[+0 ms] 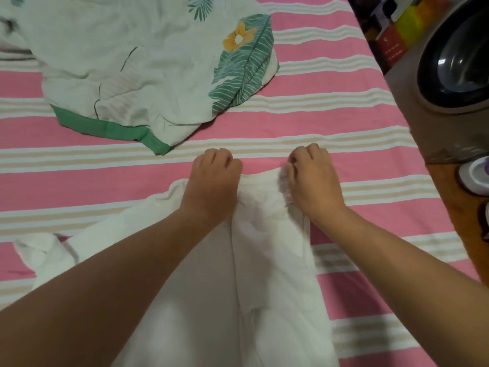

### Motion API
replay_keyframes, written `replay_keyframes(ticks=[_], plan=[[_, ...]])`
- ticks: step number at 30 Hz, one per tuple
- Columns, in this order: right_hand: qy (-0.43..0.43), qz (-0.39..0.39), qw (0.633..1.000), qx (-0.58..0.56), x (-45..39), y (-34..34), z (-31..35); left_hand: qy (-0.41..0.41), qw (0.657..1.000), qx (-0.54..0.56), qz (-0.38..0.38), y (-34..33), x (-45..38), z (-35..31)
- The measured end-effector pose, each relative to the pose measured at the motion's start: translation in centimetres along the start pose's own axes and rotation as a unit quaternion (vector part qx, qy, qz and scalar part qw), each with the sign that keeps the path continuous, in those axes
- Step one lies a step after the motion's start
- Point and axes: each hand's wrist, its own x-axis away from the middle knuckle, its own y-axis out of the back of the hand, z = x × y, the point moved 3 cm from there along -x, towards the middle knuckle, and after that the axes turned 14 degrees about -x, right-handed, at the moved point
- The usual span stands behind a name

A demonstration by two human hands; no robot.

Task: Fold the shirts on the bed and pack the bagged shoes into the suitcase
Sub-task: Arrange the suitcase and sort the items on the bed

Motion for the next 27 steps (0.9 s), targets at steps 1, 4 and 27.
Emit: replay_keyframes(ticks=[1,4,27], plan=[[-0.039,-0.025,0.998,-0.035,1.2,0.6,-0.6,0.022,0.999,0.020,-0.031,0.4,0.9,0.2],[-0.237,0.016,0.963,-0.129,3.8,0.8,-3.4,0.157,0.965,0.184,0.097,0.5,2.9,0.3],[-0.185,0.089,0.969,-0.141,-3.6,0.1,-3.8,0.416,0.802,0.403,0.148,0.4,6.7,0.0]])
